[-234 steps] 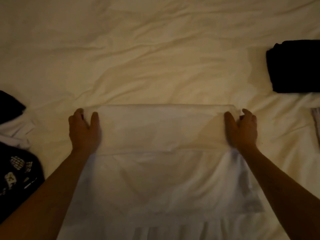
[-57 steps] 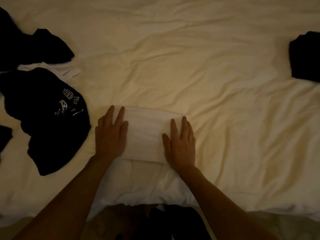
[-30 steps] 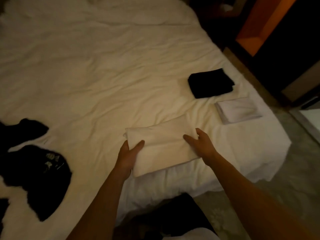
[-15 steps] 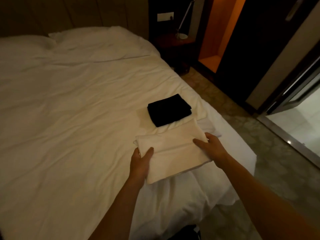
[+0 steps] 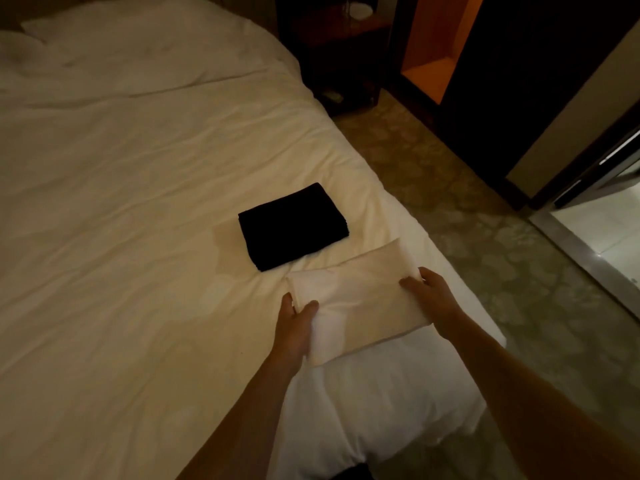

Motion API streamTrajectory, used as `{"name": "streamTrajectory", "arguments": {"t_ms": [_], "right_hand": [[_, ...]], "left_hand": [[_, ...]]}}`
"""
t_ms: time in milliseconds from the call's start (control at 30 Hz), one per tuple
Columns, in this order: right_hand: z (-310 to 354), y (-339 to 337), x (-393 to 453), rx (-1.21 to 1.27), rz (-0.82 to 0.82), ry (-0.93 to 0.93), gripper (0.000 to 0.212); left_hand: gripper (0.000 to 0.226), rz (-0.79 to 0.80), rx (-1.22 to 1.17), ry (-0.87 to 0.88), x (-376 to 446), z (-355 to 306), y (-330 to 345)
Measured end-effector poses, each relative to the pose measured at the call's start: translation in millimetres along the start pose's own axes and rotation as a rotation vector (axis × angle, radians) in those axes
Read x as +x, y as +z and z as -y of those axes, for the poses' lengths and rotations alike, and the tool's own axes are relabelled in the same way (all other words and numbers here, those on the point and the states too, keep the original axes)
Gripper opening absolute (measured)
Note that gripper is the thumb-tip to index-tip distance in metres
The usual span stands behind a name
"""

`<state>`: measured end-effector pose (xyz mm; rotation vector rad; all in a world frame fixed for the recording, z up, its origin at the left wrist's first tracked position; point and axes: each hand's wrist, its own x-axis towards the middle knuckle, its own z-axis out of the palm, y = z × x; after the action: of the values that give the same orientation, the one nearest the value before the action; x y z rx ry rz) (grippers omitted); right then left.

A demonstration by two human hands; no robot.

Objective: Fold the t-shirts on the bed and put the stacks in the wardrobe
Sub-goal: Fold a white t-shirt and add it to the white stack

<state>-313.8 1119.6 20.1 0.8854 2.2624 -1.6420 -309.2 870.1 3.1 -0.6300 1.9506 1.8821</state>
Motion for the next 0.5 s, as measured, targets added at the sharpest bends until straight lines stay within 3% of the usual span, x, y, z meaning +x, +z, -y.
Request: {"name": "streamTrajectory", "arguments": {"t_ms": [33,133,233,300,400,500], "right_hand": [[-1.9,-2.0,9.8,0.004,0.016,0.023,0.045],[-9.5,-4.3,44.4,-0.063,0.037,0.070,0.069],[-14.1,-0.8,79.2,-0.089,0.068,0.116,0.076],[-11.6,4.9,97.8,-0.106,0.070,0.137,0.065],[-12.4,14.6,119.9,-0.144,0.072,0.132,0.034],[-17.8,19.9,136.4,-0.263,-0.018,0.102,0.027]], "left_hand": [[0.033,0.001,0.022,-0.027,7.1,3.7,8.4],[0.025,-0.024,0.028,-0.097,28.6,14.3,28.4],[0.025,-0.083,0.044,-0.135,52.3,20.4,43.3],[0.026,-0.138,0.044,-0.127,68.3,23.4,51.9],[0.028,-0.210,0.026,-0.117,89.7,27.7,61.1],[0.030,-0.161,0.061,-0.179,108.6,34.6,68.9]]}}
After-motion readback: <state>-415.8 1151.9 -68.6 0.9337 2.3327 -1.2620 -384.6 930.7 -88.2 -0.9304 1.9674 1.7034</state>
